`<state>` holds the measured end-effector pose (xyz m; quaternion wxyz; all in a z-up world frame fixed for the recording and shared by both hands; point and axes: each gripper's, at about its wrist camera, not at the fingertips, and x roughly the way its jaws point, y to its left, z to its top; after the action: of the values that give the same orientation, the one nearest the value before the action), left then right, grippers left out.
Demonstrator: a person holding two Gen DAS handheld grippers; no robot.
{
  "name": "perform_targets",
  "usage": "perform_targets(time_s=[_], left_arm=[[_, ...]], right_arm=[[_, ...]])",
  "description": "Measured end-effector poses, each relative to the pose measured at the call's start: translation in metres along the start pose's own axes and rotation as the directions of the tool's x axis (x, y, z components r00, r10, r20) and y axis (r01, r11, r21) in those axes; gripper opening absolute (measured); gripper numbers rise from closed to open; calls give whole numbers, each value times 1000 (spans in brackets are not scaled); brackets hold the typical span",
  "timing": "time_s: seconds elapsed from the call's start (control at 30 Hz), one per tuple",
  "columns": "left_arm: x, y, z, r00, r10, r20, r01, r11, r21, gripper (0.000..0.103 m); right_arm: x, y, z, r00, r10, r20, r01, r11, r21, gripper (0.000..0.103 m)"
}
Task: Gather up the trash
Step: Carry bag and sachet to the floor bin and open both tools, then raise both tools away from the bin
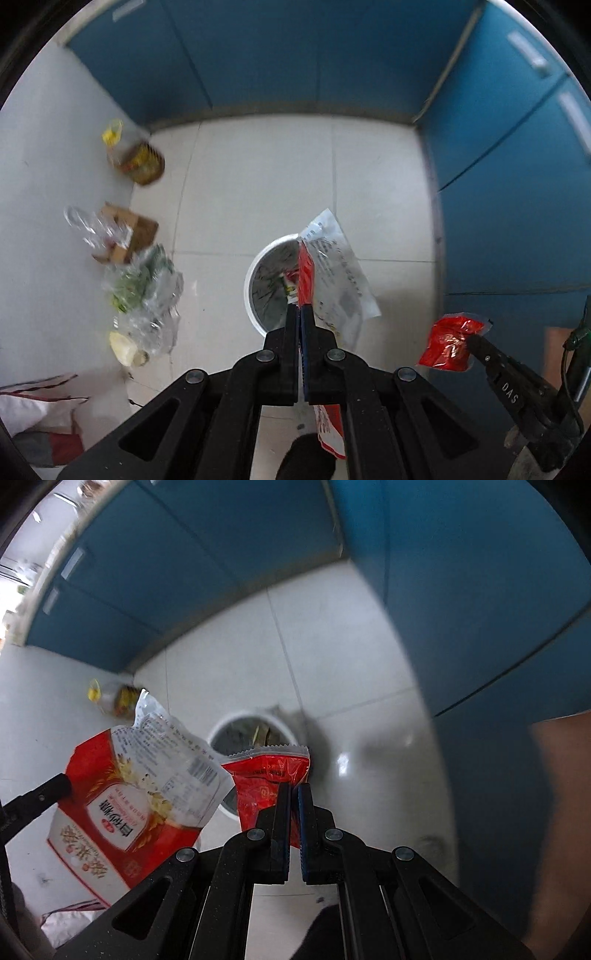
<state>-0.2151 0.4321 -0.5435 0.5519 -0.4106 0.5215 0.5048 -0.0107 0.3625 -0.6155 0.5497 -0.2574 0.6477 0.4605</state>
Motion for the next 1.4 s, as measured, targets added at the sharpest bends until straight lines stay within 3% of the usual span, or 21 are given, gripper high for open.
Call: perform_targets(time_s=[0.17, 0.27, 0.4, 0.47, 0.5, 0.53, 0.6, 0.7, 0.73, 0.87, 1.1, 1.4], left_arm=[[114, 26, -2, 997, 8, -74, -10, 999, -34, 0], [151, 34, -2, 994, 2, -112, -7, 999, -40, 2], [163, 46, -3, 990, -38, -137, 25, 995, -96, 5], [159, 48, -3, 989, -39, -140, 24, 994, -106, 7], [153, 51, -4, 990, -40, -132, 26, 994, -105, 22], [149, 53, -4, 992, -37, -123, 24, 994, -105, 59], [130, 62, -6, 996, -13, -85, 3, 993, -114, 103], [100, 68, -9, 998, 24, -60, -31, 994, -109, 103], [89, 70, -11, 998, 30, -53, -36, 993, -108, 103], [37, 80, -24, 998, 52, -18, -53, 993, -110, 103], [-103, 81, -62, 992, 73, 106, -63, 994, -89, 103], [-290, 67, -136, 956, 86, 281, -52, 991, -125, 103]], right_arm=[[123, 17, 6, 999, 1, -52, -3, 999, -45, 4], [186, 31, 12, 996, -17, -89, 9, 996, -87, 4], [228, 46, 21, 988, -55, -141, 37, 991, -130, 6], [231, 50, 22, 986, -75, -149, 54, 989, -139, 21], [227, 51, 21, 985, -96, -141, 75, 986, -148, 47], [219, 52, 21, 986, -108, -126, 88, 984, -153, 63], [197, 51, 20, 986, -127, -106, 108, 980, -165, 70], [153, 54, 15, 983, -165, -85, 146, 970, -195, 101], [137, 57, 13, 982, -177, -74, 158, 965, -208, 103], [61, 73, -6, 982, -186, -32, 173, 953, -247, 103], [-81, 99, -46, 984, -163, 78, 178, 942, -285, 103], [-281, 98, -107, 969, -83, 234, 157, 935, -317, 103]])
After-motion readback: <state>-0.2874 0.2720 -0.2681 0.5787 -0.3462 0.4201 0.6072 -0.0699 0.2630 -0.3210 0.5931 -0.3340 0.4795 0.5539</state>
